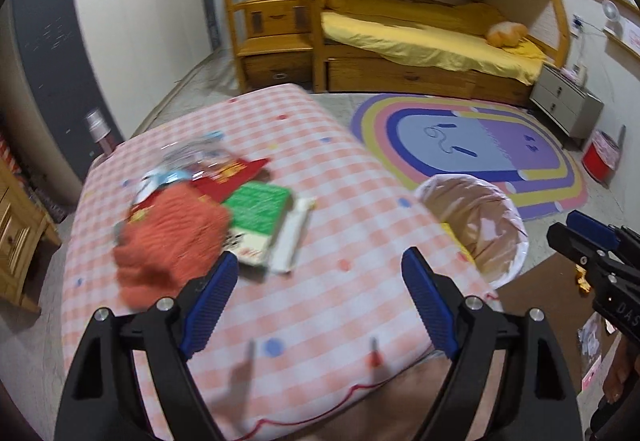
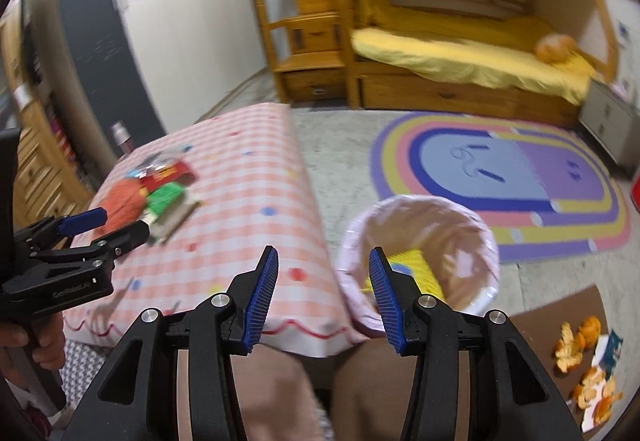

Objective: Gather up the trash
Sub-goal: 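Move both open tools back to the pile on the table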

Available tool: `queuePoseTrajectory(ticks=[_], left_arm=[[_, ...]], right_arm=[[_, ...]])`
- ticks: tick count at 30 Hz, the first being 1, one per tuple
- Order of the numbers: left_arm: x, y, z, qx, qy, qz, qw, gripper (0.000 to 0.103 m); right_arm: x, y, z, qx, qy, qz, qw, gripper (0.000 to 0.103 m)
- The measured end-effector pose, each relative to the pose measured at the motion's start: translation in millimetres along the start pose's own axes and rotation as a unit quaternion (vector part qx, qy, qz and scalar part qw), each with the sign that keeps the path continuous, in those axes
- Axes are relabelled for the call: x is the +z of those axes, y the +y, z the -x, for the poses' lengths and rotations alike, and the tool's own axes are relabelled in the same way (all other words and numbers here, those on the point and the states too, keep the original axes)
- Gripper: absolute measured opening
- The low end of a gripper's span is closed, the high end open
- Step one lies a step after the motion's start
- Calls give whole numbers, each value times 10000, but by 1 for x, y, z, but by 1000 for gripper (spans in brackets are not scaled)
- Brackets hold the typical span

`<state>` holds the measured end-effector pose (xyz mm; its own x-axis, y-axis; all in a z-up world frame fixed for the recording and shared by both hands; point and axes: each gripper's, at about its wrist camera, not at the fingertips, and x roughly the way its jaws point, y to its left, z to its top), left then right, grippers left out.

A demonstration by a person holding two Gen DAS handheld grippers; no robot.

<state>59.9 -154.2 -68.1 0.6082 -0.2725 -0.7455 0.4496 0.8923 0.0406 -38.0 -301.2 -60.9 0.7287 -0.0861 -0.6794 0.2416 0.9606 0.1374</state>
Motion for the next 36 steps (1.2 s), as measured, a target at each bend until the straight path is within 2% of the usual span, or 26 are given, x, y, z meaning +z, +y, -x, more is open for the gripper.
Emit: queuePoseTrajectory(ticks=[9,11,13,15,18,21,24,31,36], left_arm=[[-33,79,24,720,-49,643,9953,83],[-36,96,28,810,-45,786,9936,83],[-37,114,32,912,-72,883,9919,85],[-38,129,34,1056,-102,938,9899,85],[-34,156,35,1223,-168,1134,9858,86],[-32,181,32,1358,-201,1317,9817,87],[-30,202,25,1449,-170,1466,9784,87],[-20,222,-9,1544,63,1412,9778,87],[-16,228,-21,1450,87,1478,9783,87]], right_arm=[[14,79,-10,404,46,787,9961,51],[20,98,-15,551,63,953,9939,54],[29,118,-23,631,70,1136,9915,72],[34,132,-29,703,82,1318,9887,78],[45,161,-46,739,121,1686,9828,78],[59,188,-71,947,306,1890,9769,78],[72,209,-96,1094,430,2040,9719,86],[92,248,-155,1108,689,2289,9647,86],[96,262,-188,1080,869,2474,9589,86]])
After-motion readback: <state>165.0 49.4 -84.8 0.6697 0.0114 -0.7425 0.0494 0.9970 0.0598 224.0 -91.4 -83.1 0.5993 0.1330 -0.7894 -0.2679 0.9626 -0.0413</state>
